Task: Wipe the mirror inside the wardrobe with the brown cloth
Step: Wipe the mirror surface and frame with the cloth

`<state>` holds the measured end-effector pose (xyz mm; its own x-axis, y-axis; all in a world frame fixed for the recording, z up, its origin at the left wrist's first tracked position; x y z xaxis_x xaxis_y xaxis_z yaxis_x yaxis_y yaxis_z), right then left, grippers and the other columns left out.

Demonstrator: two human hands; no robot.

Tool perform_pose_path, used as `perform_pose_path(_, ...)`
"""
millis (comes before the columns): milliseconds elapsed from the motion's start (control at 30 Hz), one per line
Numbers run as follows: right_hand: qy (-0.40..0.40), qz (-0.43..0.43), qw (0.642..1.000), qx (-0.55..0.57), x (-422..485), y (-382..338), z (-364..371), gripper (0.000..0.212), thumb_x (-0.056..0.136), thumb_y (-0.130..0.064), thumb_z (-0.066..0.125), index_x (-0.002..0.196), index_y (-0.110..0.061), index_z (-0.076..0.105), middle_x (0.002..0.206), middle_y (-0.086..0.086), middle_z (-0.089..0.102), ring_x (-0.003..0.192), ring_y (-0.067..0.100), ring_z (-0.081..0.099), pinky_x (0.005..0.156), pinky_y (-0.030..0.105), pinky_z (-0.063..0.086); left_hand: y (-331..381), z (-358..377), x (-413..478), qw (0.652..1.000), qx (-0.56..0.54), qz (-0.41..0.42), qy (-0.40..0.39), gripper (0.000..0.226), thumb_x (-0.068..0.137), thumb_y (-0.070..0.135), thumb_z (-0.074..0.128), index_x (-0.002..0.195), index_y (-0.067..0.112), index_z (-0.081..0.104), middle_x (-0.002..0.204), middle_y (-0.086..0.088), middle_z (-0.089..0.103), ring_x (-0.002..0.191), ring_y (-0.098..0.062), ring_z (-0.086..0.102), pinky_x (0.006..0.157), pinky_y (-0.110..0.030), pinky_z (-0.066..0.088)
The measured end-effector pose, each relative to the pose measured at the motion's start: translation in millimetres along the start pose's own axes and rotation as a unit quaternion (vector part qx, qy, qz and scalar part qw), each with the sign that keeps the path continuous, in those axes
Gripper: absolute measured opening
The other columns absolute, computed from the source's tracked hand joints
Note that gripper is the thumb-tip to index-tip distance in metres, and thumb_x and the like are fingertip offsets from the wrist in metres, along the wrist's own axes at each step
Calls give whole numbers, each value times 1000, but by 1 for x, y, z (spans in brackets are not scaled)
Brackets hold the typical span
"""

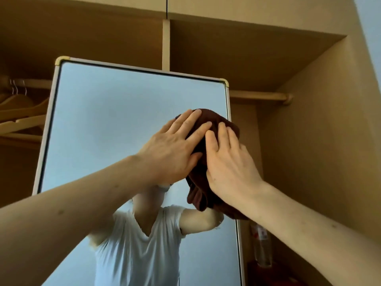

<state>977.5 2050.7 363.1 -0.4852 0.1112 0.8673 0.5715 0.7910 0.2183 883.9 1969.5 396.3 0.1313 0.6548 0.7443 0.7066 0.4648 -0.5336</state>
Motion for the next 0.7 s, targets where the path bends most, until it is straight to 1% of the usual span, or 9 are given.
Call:
perform_pose_path(67, 2, 5, 1000, -7, 12, 5, -5, 74, 95, -26, 47, 147, -3, 1, 153, 28, 5, 142, 41, 10, 111, 47, 26, -6, -4, 10, 1000, 5, -11, -5, 64, 100, 46, 25, 152, 25, -7, 160, -6, -14, 147, -22, -13, 118, -36, -3)
perform_pose_path(167, 24, 20, 999, -7, 54, 17, -20, 77, 90, -21, 53, 147, -3, 4, 153, 24, 9, 141, 38, 13, 108, 47, 27, -20, -19, 49, 999, 10, -44, 15, 65, 99, 42, 30, 153, 25, -1, 160, -7, -7, 147, -24, -6, 118, -38, 3)
perform_pose_path(267, 41, 27, 998, 32, 90, 29, -37, 77, 88, -18, 58, 147, -6, 9, 153, 20, 15, 141, 35, 15, 109, 48, 27, -32, -31, 84, 996, -14, -84, 0, 64, 98, 41, 30, 153, 25, 0, 160, -7, -8, 147, -24, -8, 119, -42, 5)
perform_pose_path(367, 50, 30, 997, 43, 93, 29, -36, 80, 87, -20, 61, 147, -8, 9, 155, 18, 10, 143, 34, 10, 113, 49, 23, -33, -31, 89, 996, -21, -86, 0, 64, 99, 42, 28, 152, 25, -2, 160, -7, -11, 147, -24, -10, 119, -43, 3)
perform_pose_path(467, 42, 37, 998, 38, 64, 17, -22, 80, 89, -23, 56, 148, -8, 4, 156, 18, 0, 144, 34, 1, 115, 48, 16, -23, -20, 63, 997, -13, -71, 7, 63, 99, 42, 25, 152, 24, -3, 160, -9, -11, 147, -25, -10, 119, -42, 3)
perform_pose_path(567, 29, 28, 998, 49, 21, 0, 2, 73, 94, -27, 42, 149, -5, -2, 156, 22, -7, 144, 37, -5, 115, 48, 11, -8, -2, 17, 999, -11, -33, 27, 65, 94, 46, 15, 153, 21, 1, 160, -13, -6, 147, -28, -5, 119, -43, 6)
perform_pose_path(600, 30, 20, 998, 53, 7, -6, 9, 70, 94, -27, 38, 149, -2, 1, 155, 25, -4, 144, 39, -2, 115, 50, 12, -4, 2, 1, 999, -10, -18, 33, 68, 91, 47, 13, 153, 20, 6, 160, -15, -2, 147, -30, -1, 119, -44, 8)
perform_pose_path(633, 36, 10, 998, 55, -3, -12, 16, 68, 92, -26, 36, 148, 1, 10, 154, 29, 4, 143, 43, 5, 113, 52, 17, -2, 5, -12, 999, -10, -9, 30, 70, 89, 48, 13, 153, 19, 9, 159, -16, 2, 147, -31, 2, 119, -45, 10)
perform_pose_path(700, 49, -3, 997, 63, -11, -18, 20, 65, 85, -25, 38, 142, 6, 30, 148, 33, 22, 137, 48, 22, 107, 57, 29, -4, 9, -26, 1000, -7, -11, 9, 71, 88, 48, 13, 153, 20, 8, 160, -15, 1, 147, -29, 2, 118, -44, 7)
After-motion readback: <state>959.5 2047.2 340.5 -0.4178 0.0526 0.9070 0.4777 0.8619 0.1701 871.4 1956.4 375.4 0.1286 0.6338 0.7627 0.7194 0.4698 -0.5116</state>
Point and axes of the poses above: each hand's wrist, its own x-axis towards the middle knuckle, its own z-axis out of the palm, y = z × x, the point moved 3 cm from there along x, towards the middle knuckle
